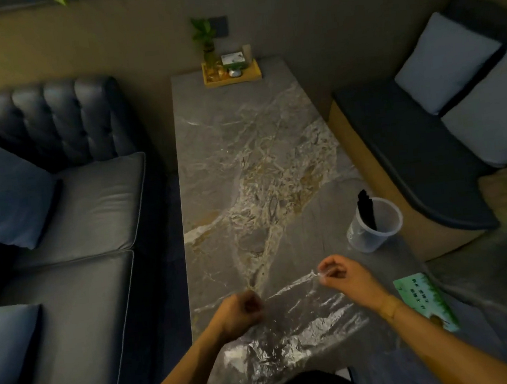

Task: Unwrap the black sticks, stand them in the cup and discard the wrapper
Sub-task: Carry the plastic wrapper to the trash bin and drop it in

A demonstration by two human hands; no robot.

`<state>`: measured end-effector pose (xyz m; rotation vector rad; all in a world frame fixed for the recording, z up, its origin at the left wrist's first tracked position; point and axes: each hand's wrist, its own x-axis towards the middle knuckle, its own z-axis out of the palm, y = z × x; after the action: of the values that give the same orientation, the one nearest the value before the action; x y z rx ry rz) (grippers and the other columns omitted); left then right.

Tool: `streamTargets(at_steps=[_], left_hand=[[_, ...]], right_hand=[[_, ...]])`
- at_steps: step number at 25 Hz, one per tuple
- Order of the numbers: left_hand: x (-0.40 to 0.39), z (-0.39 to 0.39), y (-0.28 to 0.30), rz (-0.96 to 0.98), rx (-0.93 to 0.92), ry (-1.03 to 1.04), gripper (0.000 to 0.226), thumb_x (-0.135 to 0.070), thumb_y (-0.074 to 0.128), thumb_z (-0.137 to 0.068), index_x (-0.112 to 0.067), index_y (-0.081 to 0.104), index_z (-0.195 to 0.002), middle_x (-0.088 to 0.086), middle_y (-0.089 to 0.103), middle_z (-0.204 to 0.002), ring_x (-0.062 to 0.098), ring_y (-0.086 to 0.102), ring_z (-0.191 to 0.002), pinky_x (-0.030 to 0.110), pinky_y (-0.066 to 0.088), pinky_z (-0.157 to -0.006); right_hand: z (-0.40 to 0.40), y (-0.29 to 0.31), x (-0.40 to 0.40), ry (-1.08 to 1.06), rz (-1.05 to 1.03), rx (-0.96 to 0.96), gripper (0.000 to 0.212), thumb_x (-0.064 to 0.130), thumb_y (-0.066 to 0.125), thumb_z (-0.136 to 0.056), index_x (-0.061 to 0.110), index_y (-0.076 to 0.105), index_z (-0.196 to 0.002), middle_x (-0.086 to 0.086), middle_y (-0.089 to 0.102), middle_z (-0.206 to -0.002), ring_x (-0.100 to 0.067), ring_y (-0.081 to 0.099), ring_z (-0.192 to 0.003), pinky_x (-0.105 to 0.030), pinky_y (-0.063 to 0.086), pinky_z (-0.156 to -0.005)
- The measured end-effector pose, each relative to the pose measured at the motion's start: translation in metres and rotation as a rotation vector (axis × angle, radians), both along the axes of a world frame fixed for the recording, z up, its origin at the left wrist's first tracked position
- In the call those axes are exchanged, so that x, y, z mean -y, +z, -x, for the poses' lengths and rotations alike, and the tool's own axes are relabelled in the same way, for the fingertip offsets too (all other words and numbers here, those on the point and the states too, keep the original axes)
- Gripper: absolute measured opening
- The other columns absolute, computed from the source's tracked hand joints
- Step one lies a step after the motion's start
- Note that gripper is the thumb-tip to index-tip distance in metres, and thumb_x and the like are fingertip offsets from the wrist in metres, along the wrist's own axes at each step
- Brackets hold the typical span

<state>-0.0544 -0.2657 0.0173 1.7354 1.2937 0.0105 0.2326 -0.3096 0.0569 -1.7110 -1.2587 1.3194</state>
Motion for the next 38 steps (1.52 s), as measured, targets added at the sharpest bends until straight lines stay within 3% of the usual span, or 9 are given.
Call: streamTargets(at_steps=[5, 9, 14, 17, 22, 27, 34, 38], left_hand=[[-0.017, -0.055, 0.035, -0.043, 0.256, -0.028, 0.012, -0.025, 0.072, -0.083, -0.033, 0.065, -0.079, -0.011, 0.063, -0.075, -0.001, 0.056, -0.067, 0.026, 0.05, -0.071], [-0.016, -0.088, 0.051, 0.051, 0.501, 0.048, 0.011, -0.015, 0.072, -0.086, -0.024, 0.069, -0.08, -0.004, 0.067, -0.073, 0.008, 0.061, -0.069, 0.027, 0.052, -0.071], [-0.006, -0.118, 0.061, 0.158, 0.637, 0.225, 0.013, -0.009, 0.071, -0.086, -0.017, 0.067, -0.076, 0.0, 0.063, -0.069, 0.016, 0.056, -0.069, 0.031, 0.046, -0.07], [0.006, -0.14, 0.065, 0.23, 0.695, 0.245, 0.012, -0.008, 0.07, -0.086, -0.016, 0.067, -0.078, -0.006, 0.062, -0.063, 0.01, 0.056, -0.063, 0.022, 0.05, -0.063], [0.055, -0.204, 0.077, 0.388, 0.72, 0.209, 0.015, -0.014, 0.07, -0.086, -0.024, 0.068, -0.075, -0.005, 0.064, -0.068, 0.008, 0.06, -0.065, 0.024, 0.05, -0.064], [0.115, -0.273, 0.086, 0.484, 0.717, 0.122, 0.017, -0.015, 0.069, -0.088, -0.025, 0.068, -0.074, -0.002, 0.065, -0.072, 0.011, 0.062, -0.067, 0.028, 0.05, -0.067], [0.21, -0.379, 0.088, 0.282, 0.619, -0.055, 0.017, -0.013, 0.067, -0.089, -0.02, 0.07, -0.074, -0.004, 0.067, -0.062, 0.014, 0.06, -0.064, 0.025, 0.049, -0.06], [0.272, -0.433, 0.087, 0.352, 0.593, -0.162, 0.007, -0.017, 0.069, -0.088, -0.02, 0.072, -0.082, -0.001, 0.069, -0.069, 0.01, 0.06, -0.065, 0.022, 0.048, -0.059]], right_hand=[[-0.001, 0.03, 0.002, -0.079, -0.084, 0.006, 0.017, 0.008, 0.073, -0.081, 0.022, 0.068, -0.089, 0.002, 0.072, -0.091, -0.009, 0.067, -0.087, -0.021, 0.056, -0.076], [-0.012, 0.037, 0.017, -0.151, -0.113, -0.003, 0.019, 0.009, 0.075, -0.079, 0.023, 0.069, -0.091, -0.001, 0.073, -0.091, -0.011, 0.068, -0.086, -0.024, 0.057, -0.078], [-0.056, 0.032, 0.06, -0.328, -0.014, 0.082, 0.02, 0.012, 0.082, -0.071, 0.025, 0.069, -0.08, -0.003, 0.073, -0.079, -0.015, 0.067, -0.076, -0.034, 0.054, -0.075], [-0.081, 0.03, 0.096, -0.488, 0.031, -0.145, 0.014, 0.016, 0.082, -0.07, 0.018, 0.072, -0.08, 0.001, 0.075, -0.079, -0.015, 0.068, -0.079, -0.031, 0.053, -0.072], [-0.109, 0.031, 0.17, -0.618, 0.037, -0.324, 0.022, 0.016, 0.079, -0.075, 0.015, 0.072, -0.096, 0.003, 0.074, -0.092, -0.008, 0.067, -0.084, -0.027, 0.05, -0.073], [-0.148, 0.037, 0.257, -0.799, -0.058, -0.311, 0.007, 0.012, 0.077, -0.076, 0.016, 0.073, -0.08, -0.001, 0.074, -0.079, -0.012, 0.066, -0.077, -0.033, 0.052, -0.076], [-0.212, 0.031, 0.383, -1.129, -0.141, -0.304, 0.009, 0.017, 0.081, -0.072, 0.017, 0.072, -0.075, -0.001, 0.072, -0.07, -0.011, 0.064, -0.063, -0.027, 0.057, -0.064], [-0.233, 0.028, 0.46, -1.284, -0.186, -0.295, 0.007, 0.021, 0.078, -0.076, 0.022, 0.071, -0.074, 0.002, 0.071, -0.065, -0.008, 0.065, -0.058, -0.02, 0.054, -0.056]])
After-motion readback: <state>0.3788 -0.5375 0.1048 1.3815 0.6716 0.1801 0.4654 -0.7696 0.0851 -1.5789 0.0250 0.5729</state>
